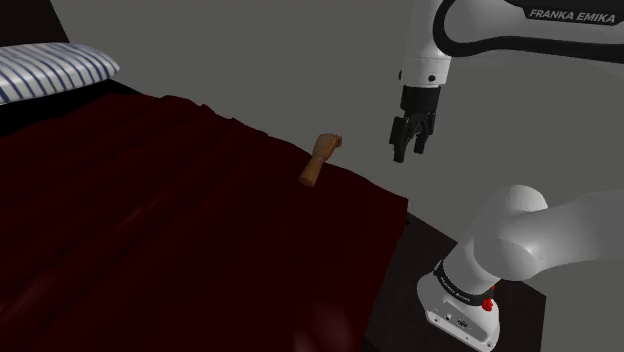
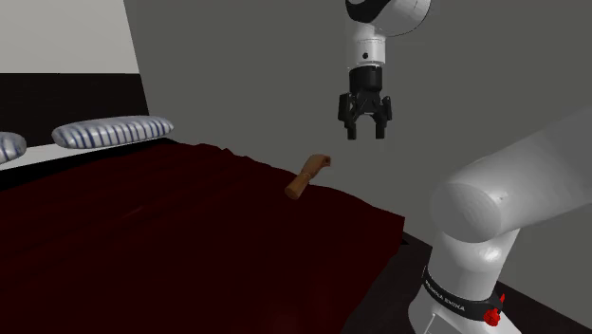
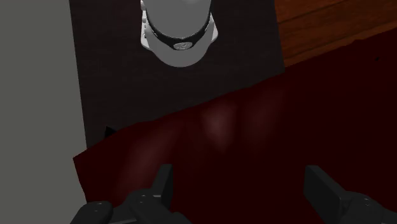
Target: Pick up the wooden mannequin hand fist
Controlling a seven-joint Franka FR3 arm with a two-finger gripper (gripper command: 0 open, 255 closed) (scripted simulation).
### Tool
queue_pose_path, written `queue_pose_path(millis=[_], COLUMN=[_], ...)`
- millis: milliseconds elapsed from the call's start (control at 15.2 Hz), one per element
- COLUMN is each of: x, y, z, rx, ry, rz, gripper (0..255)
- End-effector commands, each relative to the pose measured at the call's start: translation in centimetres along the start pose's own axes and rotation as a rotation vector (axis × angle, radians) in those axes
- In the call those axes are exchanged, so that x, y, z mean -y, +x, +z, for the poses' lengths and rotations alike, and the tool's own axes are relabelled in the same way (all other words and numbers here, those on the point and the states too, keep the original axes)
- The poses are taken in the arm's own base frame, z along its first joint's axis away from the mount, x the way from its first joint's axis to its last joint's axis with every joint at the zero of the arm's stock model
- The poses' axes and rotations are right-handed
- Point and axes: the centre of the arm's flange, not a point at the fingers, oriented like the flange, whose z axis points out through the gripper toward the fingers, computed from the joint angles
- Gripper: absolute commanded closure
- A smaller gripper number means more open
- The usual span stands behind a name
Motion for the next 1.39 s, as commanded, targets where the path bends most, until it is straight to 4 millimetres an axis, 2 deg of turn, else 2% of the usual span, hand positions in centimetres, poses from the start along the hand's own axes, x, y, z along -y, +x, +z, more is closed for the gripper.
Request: queue_pose_path(millis=[0, 660, 990, 1320], x=[0.0, 4.3, 5.2, 5.2], y=[0.0, 8.6, 13.7, 19.1], z=[0.0, 6.0, 8.3, 10.2], rx=[0.000, -0.193, -0.289, -0.386], ry=[0.000, -0.048, -0.072, -0.096], rz=[0.000, 0.331, 0.496, 0.662], gripper=[0, 0, 0, 0])
